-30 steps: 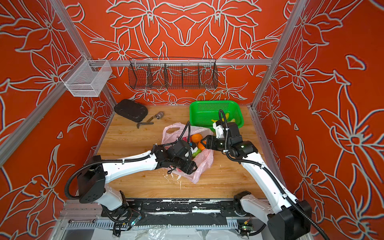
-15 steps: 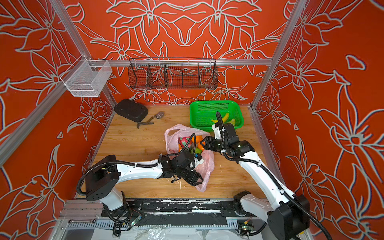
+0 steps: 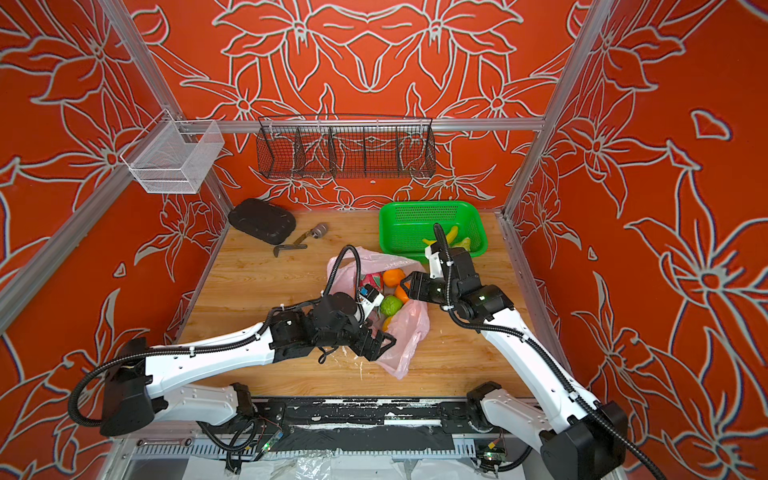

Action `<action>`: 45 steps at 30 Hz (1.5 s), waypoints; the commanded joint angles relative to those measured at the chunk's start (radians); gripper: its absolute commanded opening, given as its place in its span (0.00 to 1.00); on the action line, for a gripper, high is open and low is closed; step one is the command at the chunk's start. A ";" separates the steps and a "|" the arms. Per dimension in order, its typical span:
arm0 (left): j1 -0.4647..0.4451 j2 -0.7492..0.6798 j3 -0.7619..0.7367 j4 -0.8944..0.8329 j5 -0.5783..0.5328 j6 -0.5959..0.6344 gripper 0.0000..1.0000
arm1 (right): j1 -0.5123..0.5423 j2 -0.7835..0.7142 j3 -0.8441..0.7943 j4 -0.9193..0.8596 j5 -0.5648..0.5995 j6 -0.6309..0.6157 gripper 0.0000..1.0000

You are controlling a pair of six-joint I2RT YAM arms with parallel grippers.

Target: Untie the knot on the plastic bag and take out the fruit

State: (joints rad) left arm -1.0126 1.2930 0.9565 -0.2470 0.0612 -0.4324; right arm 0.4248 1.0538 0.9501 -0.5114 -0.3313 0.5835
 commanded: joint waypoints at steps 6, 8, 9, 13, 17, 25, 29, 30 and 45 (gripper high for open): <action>0.143 0.055 0.059 -0.136 -0.028 -0.022 0.80 | 0.079 0.044 -0.039 0.020 0.083 0.002 0.61; 0.152 0.090 0.096 -0.147 -0.036 -0.032 0.76 | 0.082 0.048 -0.082 0.034 0.084 0.016 0.60; 0.154 0.103 0.112 -0.149 -0.041 -0.043 0.74 | 0.086 0.053 -0.100 0.038 0.081 0.021 0.60; 0.162 0.165 0.169 -0.134 -0.037 -0.071 0.69 | 0.108 0.095 -0.160 0.026 0.073 0.026 0.60; 0.163 0.223 0.214 -0.115 -0.035 -0.093 0.67 | 0.120 0.144 -0.208 -0.062 0.195 0.027 0.59; 0.162 0.399 0.341 -0.140 -0.017 -0.170 0.65 | 0.124 0.130 -0.292 -0.094 0.222 0.063 0.55; 0.163 0.485 0.392 -0.176 -0.066 -0.279 0.66 | 0.129 0.099 -0.298 -0.161 0.267 0.065 0.53; 0.163 0.502 0.404 -0.186 -0.080 -0.296 0.67 | 0.128 0.088 -0.300 -0.170 0.271 0.065 0.53; 0.151 0.714 0.560 -0.215 -0.085 -0.233 0.78 | 0.129 -0.104 -0.319 -0.105 0.227 0.108 0.59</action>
State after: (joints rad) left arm -0.8577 1.9804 1.4910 -0.4335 -0.0051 -0.6865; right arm 0.5461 0.9638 0.6437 -0.5953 -0.1337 0.6666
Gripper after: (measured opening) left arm 0.789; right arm 0.583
